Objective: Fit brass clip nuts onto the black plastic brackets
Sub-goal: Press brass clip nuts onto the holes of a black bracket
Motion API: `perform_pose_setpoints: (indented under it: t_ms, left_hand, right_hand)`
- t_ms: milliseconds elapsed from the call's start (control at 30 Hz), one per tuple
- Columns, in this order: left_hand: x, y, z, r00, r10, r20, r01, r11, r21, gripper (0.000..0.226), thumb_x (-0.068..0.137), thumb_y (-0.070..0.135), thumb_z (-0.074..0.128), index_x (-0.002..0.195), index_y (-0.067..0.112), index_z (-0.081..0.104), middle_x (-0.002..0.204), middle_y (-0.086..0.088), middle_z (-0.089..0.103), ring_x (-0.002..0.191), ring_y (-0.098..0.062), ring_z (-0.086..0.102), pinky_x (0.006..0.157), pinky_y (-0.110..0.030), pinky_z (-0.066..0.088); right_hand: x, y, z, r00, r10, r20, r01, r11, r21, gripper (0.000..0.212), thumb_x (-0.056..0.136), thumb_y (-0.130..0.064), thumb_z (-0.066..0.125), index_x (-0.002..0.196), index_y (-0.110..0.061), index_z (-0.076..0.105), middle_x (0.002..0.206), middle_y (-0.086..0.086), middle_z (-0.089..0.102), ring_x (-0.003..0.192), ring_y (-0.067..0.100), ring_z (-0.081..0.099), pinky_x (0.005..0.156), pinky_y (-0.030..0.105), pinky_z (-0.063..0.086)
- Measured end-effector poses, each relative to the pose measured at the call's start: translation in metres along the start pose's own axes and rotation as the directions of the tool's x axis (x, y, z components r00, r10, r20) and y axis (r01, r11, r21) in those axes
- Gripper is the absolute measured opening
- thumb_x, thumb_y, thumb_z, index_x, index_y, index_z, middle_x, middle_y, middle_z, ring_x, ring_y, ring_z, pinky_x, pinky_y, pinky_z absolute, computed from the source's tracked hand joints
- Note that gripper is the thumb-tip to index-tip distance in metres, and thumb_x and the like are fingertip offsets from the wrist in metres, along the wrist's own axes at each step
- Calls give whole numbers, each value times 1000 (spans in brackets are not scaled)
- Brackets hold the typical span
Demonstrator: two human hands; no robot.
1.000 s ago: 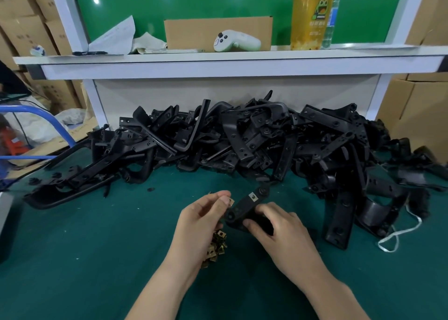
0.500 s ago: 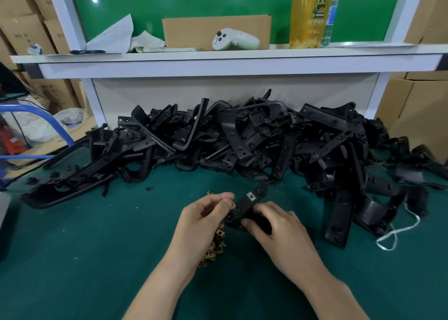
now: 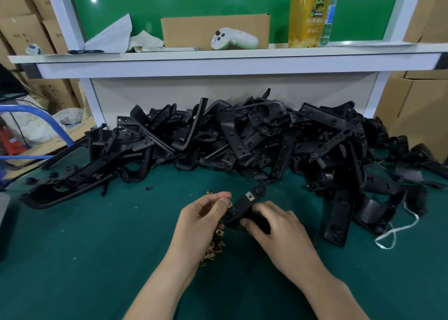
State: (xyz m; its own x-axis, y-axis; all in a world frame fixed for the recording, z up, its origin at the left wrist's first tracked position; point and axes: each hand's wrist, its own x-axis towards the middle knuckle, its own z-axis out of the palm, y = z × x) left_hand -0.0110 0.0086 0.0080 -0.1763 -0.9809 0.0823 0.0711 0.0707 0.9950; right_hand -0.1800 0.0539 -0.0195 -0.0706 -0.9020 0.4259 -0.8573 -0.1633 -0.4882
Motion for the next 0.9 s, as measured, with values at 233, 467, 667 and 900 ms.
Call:
perform_pose_setpoints:
  t_ms: [233, 467, 667, 900]
  left_hand:
    - [-2, 0, 1, 1000, 20, -12, -19, 999, 34, 19, 97, 25, 66, 92, 37, 79, 92, 13, 77, 82, 1, 69, 67, -11, 51]
    - [-3, 2, 0, 999, 42, -9, -41, 996, 85, 12, 95, 26, 67, 98, 30, 77, 94, 15, 77, 89, 2, 70, 77, -13, 53]
    - [-5, 1, 3, 995, 88, -36, -82, 987, 135, 11, 94, 21, 68, 95, 28, 77, 88, 13, 76, 83, -1, 69, 73, -7, 48]
    - [-8, -1, 5, 993, 99, -57, -89, 985, 151, 10, 94, 21, 69, 95, 28, 76, 88, 16, 76, 84, 1, 68, 70, -3, 45]
  right_hand:
    - [0, 1, 0, 1000, -5, 29, 5, 1000, -5, 35, 95, -57, 50, 118, -33, 60, 106, -27, 52, 95, -26, 32, 78, 14, 31]
    - [0, 1, 0, 1000, -8, 5, 8, 1000, 6, 29, 94, -56, 53, 114, -36, 61, 100, -30, 49, 96, -26, 35, 79, 8, 32]
    - [0, 2, 0, 1000, 10, 4, -10, 1000, 2, 29, 93, -59, 51, 111, -39, 61, 98, -30, 48, 87, -14, 41, 77, 10, 33]
    - [1, 3, -1, 998, 31, 57, -30, 999, -28, 34, 95, -60, 47, 118, -40, 63, 107, -24, 54, 81, 7, 42, 78, 21, 31]
